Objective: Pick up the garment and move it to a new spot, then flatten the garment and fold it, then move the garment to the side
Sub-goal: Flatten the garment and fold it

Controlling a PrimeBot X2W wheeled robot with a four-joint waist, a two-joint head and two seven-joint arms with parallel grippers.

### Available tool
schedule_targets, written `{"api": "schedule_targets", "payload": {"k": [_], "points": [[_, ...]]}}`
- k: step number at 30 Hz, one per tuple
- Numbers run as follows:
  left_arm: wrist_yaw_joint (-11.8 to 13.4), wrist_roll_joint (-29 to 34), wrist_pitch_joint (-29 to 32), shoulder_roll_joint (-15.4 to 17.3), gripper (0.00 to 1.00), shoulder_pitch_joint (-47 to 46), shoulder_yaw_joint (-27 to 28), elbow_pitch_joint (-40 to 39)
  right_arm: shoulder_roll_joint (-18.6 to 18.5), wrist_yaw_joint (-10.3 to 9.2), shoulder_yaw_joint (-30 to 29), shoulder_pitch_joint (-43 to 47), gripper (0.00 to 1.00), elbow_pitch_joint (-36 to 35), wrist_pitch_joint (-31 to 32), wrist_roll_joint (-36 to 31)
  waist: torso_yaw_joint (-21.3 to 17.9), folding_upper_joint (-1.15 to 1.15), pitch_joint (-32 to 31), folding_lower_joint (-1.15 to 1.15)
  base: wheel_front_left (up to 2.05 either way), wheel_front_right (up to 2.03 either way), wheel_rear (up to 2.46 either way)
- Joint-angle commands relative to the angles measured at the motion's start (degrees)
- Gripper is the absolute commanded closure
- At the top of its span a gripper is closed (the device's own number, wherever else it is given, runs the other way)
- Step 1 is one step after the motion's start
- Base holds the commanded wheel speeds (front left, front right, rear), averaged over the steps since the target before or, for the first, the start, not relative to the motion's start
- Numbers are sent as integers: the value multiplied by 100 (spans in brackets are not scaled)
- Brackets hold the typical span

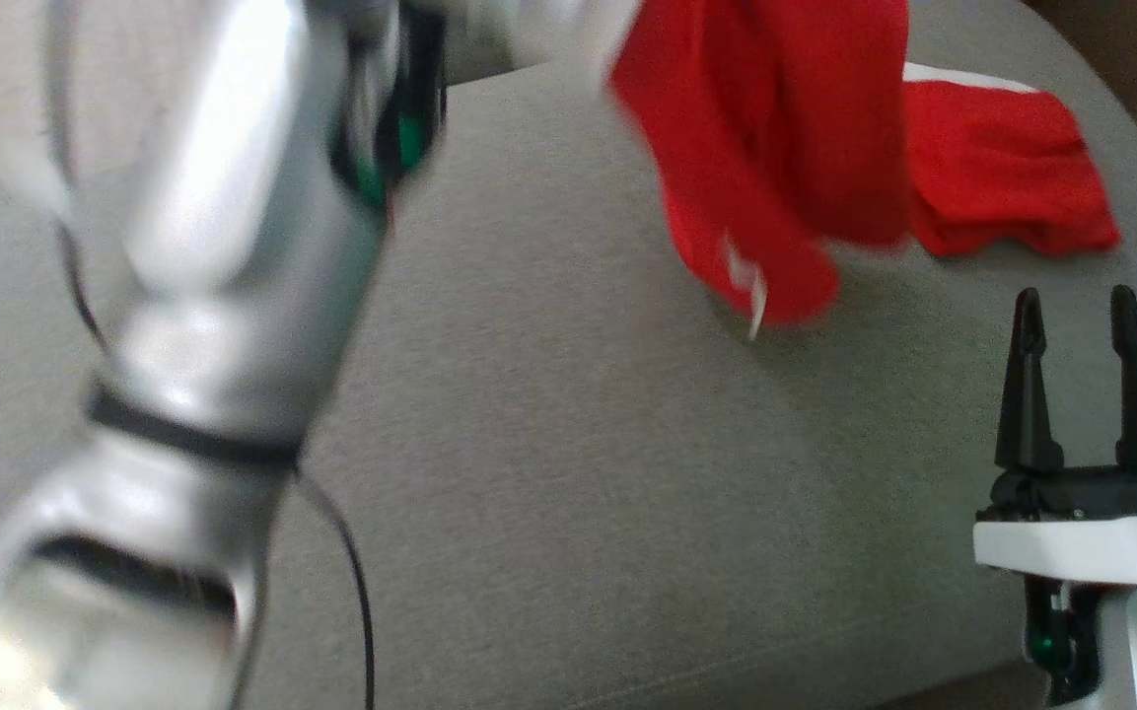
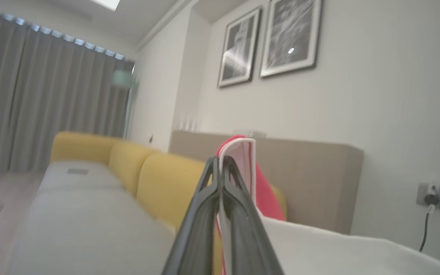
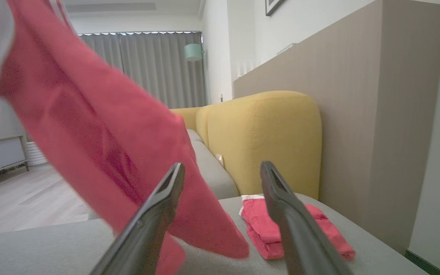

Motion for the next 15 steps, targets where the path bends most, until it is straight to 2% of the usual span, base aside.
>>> {"api": "schedule_targets", "payload": {"k": [1,5,10,13,15], "points": [[-32,-69,-20,166,100,552,214,-71,-37,39,98,-22,0,-200,-21,-51,355,0,-117,0,0,0,0],[-12,-238,-20,157,100,2196,566,-126,-37,39,119,27,0,-196,-21,-108,656,0,-128,0,0,0,0],[18,-35,-20,151,100,3830,1187,-432,-37,39,138,56,0,-217,-21,-172,877,0,-89,0,0,0,0],[-112,86,-20,146,100,4326,1452,-718,-37,39,133,96,0,-217,-21,-201,951,0,-84,0,0,0,0],[-343,305,-20,141,100,4730,1630,-1050,-37,39,123,156,0,-207,-21,-227,1035,0,-90,0,0,0,0]]}}
